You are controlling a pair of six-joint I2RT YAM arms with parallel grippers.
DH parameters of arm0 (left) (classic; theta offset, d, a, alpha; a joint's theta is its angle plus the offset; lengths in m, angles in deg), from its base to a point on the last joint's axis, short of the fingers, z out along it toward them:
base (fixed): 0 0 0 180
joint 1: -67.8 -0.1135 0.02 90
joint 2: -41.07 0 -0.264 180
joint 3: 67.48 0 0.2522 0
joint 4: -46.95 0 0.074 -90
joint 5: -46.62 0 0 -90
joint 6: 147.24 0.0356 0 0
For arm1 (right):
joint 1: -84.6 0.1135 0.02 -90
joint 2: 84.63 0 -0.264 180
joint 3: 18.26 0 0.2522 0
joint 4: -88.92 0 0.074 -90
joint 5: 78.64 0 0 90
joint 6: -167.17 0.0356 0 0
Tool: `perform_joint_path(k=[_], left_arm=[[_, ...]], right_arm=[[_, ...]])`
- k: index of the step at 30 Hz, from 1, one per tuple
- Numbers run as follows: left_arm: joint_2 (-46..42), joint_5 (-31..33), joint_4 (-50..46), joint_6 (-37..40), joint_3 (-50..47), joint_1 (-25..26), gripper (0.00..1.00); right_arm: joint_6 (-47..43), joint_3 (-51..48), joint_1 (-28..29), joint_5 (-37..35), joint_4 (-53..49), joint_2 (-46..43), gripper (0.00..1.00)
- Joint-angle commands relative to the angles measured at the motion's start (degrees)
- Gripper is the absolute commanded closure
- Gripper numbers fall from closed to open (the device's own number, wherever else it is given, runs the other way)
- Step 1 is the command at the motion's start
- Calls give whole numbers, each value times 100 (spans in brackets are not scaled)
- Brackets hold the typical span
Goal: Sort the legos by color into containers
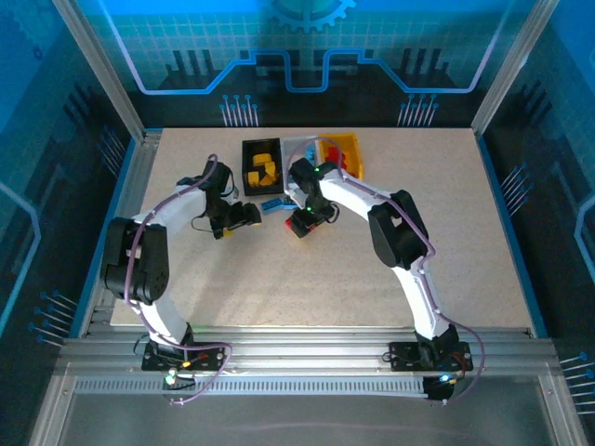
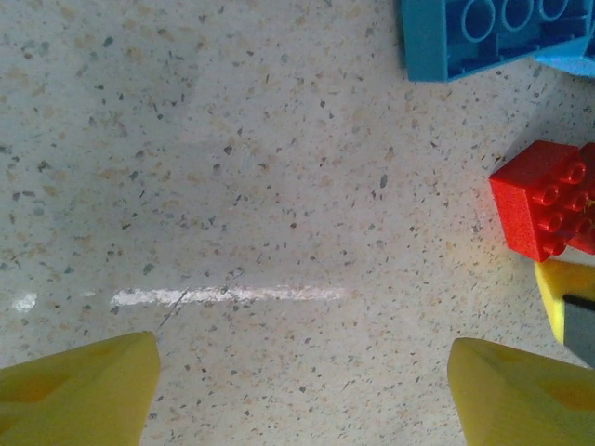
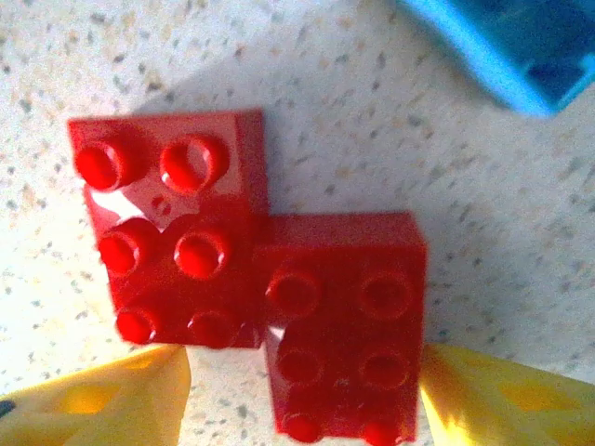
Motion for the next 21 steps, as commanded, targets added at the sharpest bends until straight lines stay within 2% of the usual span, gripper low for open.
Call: perform_joint_path(k=[1, 5, 8, 12, 17, 21], left_arm=[[-210, -79, -125, -121, -95, -66, 18], [-263, -59, -143, -136, -133, -63, 18], [-272, -42, -177, -130, -150, -80, 18], [-290, -24, -181, -142, -165, -107, 18], [-251, -53, -106, -204, -145, -110, 18], [-197, -66, -82, -272, -85, -107, 18]], right_arm=[[-195, 260, 55, -376, -166, 320, 32], [-165, 448, 50, -439, -169, 485, 34], [-154, 572, 46, -410, -204, 574, 39], [-177, 504, 41, -421, -172, 553, 50], [-183, 161, -41, -406, -57, 286, 70], [41, -246, -214, -168, 110, -173, 74]])
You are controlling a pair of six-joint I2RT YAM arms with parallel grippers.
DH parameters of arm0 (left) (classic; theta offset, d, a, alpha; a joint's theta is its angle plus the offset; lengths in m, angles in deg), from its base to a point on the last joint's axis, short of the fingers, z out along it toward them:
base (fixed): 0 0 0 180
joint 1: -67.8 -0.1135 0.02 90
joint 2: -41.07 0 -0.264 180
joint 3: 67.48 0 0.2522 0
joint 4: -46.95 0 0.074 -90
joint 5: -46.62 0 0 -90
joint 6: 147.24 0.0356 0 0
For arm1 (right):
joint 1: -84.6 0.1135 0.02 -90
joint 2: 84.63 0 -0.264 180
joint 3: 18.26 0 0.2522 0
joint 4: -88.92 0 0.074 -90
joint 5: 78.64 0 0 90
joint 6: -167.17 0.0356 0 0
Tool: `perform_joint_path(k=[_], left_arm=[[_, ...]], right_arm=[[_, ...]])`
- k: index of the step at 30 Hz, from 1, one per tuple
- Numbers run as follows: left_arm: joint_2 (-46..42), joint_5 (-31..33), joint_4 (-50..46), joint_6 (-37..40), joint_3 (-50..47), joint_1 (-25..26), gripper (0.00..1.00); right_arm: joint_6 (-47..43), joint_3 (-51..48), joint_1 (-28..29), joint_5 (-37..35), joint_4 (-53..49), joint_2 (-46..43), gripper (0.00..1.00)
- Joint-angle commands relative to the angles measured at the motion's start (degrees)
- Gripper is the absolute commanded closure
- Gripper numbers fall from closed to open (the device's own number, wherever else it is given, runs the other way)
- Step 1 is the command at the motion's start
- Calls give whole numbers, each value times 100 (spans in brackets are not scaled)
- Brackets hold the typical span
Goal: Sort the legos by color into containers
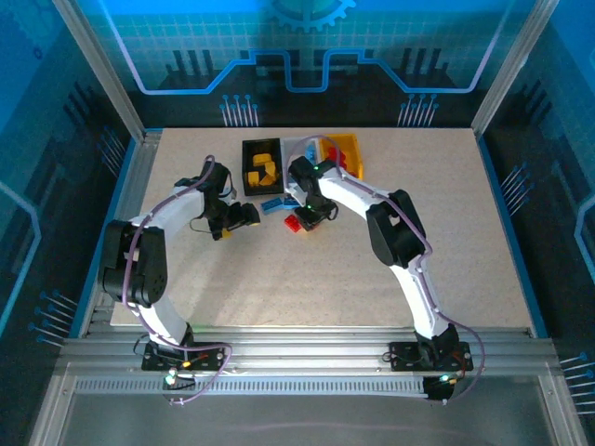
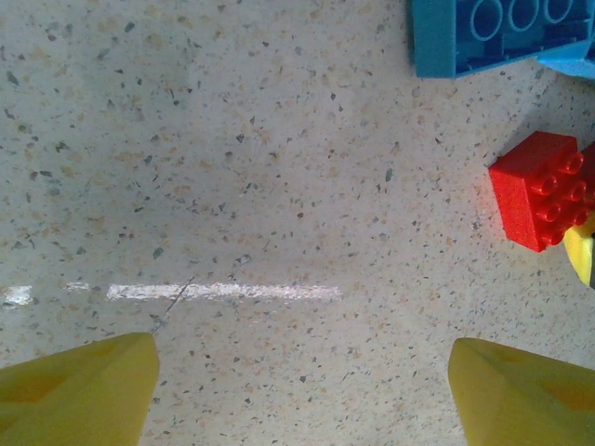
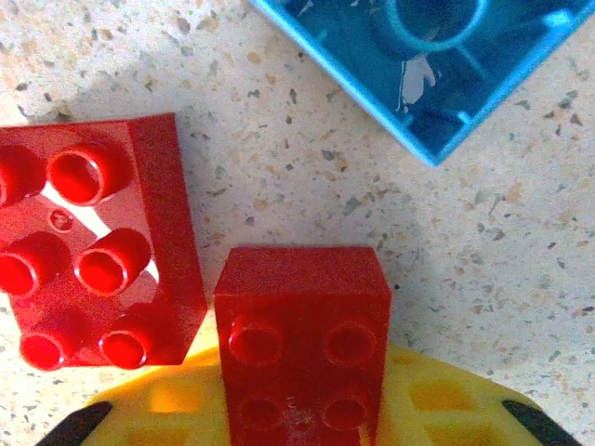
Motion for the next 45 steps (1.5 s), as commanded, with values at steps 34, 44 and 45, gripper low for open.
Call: perform_joint_path(k=[34, 44, 45], left_arm=[[-202, 398, -677, 212, 307, 747, 15], [-84, 286, -512, -17, 367, 742, 15], [-79, 271, -506, -39, 391, 744, 15]], right_arm=[[4064, 1720, -2207, 2056, 945, 610, 58], [3739, 1595, -2228, 2038, 762, 297, 47], [3684, 1537, -2222, 2068, 776, 203, 46]])
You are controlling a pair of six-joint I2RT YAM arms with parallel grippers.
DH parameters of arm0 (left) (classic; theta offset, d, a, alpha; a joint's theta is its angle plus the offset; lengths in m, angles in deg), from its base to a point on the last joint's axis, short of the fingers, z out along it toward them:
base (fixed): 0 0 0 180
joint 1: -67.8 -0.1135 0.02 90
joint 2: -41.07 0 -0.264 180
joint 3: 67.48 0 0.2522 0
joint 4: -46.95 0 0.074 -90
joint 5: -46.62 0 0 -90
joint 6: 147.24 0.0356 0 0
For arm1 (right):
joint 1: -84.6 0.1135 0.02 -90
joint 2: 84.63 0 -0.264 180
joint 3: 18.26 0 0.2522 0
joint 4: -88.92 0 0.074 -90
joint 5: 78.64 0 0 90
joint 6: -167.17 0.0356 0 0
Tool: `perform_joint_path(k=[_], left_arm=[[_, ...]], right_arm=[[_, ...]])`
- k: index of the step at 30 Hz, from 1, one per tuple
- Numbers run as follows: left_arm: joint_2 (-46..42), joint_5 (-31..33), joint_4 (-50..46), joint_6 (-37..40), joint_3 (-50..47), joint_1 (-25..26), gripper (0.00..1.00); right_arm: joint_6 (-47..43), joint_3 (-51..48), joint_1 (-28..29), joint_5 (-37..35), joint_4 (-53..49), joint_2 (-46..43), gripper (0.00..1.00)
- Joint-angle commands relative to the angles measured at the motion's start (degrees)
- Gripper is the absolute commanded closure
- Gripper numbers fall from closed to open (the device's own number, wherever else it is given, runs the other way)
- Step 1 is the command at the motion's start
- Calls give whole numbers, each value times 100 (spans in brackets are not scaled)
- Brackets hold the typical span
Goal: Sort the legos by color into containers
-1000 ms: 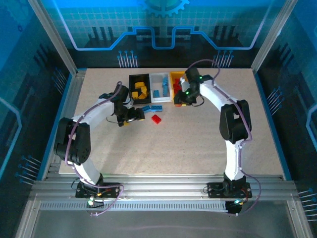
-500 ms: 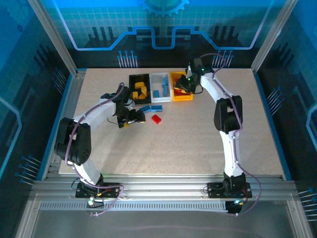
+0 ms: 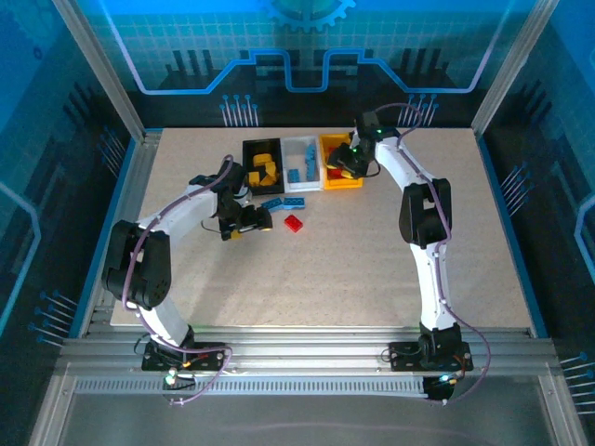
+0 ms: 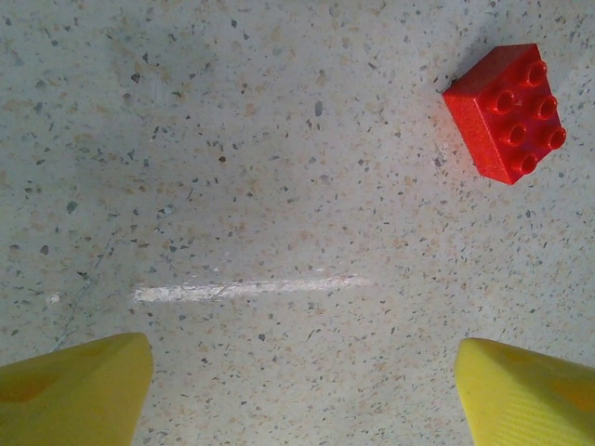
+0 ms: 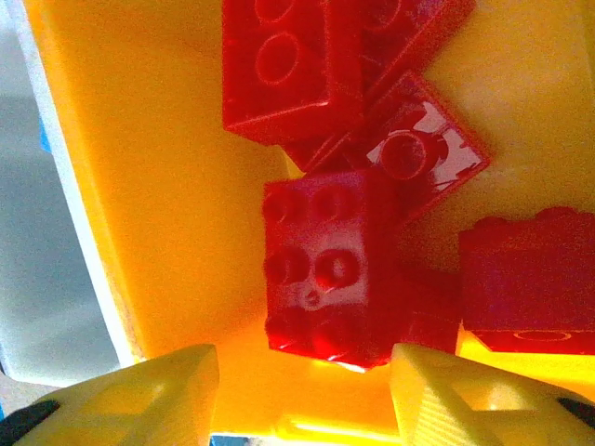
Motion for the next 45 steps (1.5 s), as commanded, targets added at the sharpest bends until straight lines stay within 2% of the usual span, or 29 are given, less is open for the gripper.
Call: perform_joint_path(k=[1, 10, 16, 21, 26, 33, 45], left_arm=[[-64, -43, 1, -95, 66, 20, 15], [-133, -433, 419, -598, -85, -30, 15], [-786, -779, 982, -1322, -866, -455, 14], [-1396, -855, 985, -1486, -1486, -903, 14], [-1724, -857, 868, -1490, -1708, -1000, 14], [-1925, -842, 831, -1512, -1877, -1008, 13], [-1758, -915, 821, -1402, -1829, -1017, 13]], right_arm=[[-246, -120, -66, 6, -227, -489, 46], [-1303, -1665, 317, 148, -45, -1890, 44], [-2338, -2221, 1325, -198, -473, -2196, 37], [-2806, -1874, 2154, -986, -787, -1727, 31], [-3084, -1332, 2581, -1777, -941, -1124, 27], [-3236, -722, 2764, -2435, -1237, -478, 26], [-3202, -370, 2791, -2533, -1407, 9, 31]])
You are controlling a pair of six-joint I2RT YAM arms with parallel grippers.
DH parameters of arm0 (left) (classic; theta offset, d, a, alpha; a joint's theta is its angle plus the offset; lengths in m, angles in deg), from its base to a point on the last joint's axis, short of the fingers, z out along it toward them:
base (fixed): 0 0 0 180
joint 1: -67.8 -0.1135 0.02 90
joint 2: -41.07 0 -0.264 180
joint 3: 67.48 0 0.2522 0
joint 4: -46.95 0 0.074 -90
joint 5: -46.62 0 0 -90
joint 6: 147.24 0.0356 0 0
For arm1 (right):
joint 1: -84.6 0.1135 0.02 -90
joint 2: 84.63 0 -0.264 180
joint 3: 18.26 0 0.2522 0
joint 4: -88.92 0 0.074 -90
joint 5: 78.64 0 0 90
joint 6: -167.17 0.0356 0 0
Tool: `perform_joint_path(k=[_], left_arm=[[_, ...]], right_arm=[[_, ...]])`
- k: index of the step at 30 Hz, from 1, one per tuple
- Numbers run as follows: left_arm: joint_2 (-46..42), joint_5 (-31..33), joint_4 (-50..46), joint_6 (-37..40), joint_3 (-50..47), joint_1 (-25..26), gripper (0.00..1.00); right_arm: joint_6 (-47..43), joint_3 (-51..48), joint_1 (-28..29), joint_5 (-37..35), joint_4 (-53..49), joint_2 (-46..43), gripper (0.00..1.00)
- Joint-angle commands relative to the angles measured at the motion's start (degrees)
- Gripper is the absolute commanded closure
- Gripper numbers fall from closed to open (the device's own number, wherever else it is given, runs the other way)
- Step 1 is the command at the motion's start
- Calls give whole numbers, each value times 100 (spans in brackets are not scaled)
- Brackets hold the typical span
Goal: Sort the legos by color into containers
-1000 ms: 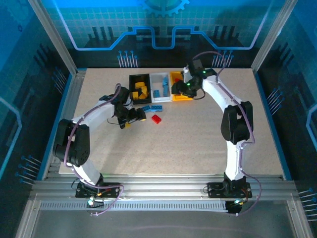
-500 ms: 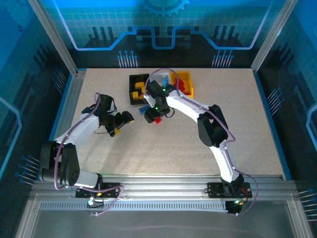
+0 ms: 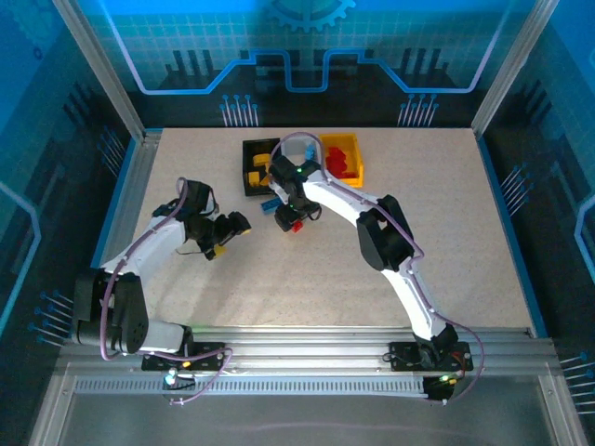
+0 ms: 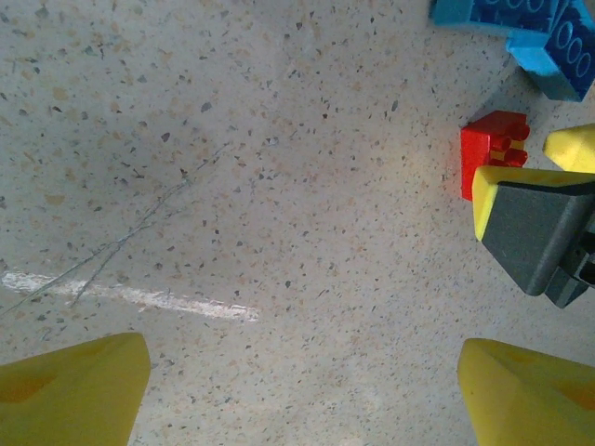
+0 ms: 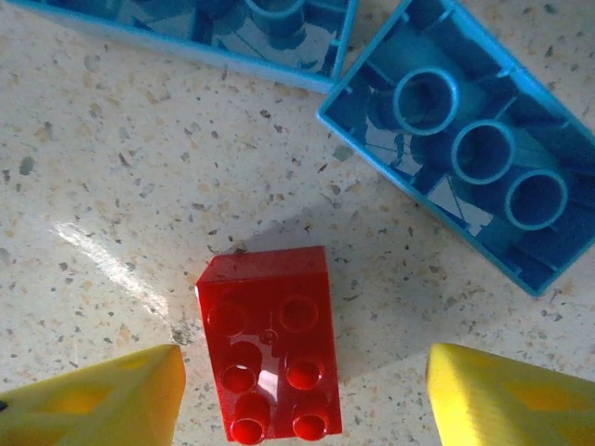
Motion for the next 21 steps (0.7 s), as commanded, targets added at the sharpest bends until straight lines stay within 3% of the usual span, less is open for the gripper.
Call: perform_joint_path(k=[1, 11, 21], left_arm=[[61, -195, -99, -7, 63, -47, 13], [125, -281, -111, 69, 59, -53, 13], [89, -336, 6, 18, -99, -53, 13]], right_arm=[[-41, 184, 104, -117, -211, 211, 31], [-87, 448, 177, -290, -319, 567, 42], [-65, 386, 224, -312, -338, 429, 74]])
